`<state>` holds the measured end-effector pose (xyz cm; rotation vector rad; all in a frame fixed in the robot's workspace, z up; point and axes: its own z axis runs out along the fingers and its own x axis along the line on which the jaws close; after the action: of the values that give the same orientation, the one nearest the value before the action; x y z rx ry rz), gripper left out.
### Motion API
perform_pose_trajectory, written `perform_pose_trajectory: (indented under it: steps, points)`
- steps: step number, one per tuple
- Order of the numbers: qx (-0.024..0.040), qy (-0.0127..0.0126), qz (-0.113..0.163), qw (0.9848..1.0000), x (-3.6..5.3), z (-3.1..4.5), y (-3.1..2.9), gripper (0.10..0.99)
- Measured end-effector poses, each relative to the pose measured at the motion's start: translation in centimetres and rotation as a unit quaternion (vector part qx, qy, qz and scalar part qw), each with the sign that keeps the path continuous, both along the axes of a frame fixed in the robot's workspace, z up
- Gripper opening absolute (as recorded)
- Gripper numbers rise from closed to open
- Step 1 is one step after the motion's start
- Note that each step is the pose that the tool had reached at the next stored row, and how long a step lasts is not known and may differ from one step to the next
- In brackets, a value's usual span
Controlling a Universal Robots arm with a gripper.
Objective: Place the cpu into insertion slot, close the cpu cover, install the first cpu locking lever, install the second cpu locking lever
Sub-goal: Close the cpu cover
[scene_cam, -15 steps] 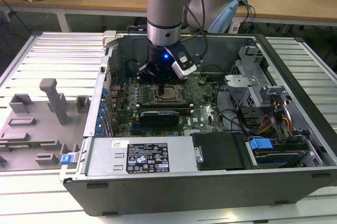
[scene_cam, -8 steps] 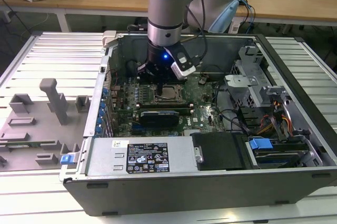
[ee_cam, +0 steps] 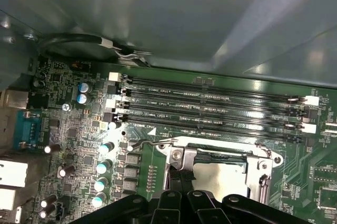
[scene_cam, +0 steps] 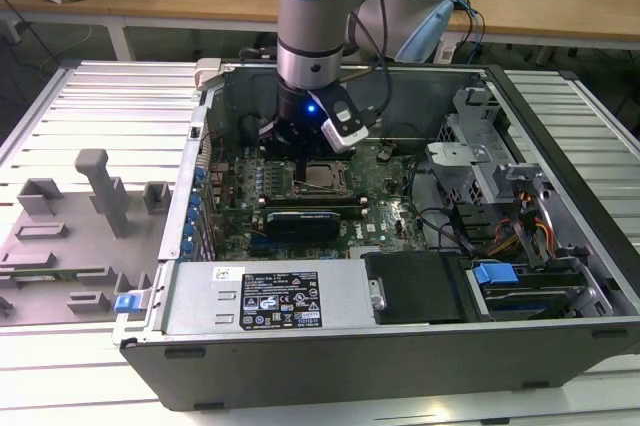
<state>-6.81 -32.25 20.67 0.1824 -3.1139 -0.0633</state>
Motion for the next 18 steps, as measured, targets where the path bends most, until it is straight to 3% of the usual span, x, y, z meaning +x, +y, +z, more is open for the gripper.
perform_pose_trajectory:
  steps: [13,18]
  points:
    - [0.0000,0.0000,0.000,1.0000,0.41,-0.16,0.01,0.106]
    - [0.0015,-0.0001,0.000,1.0000,0.45,0.18,0.01,0.106]
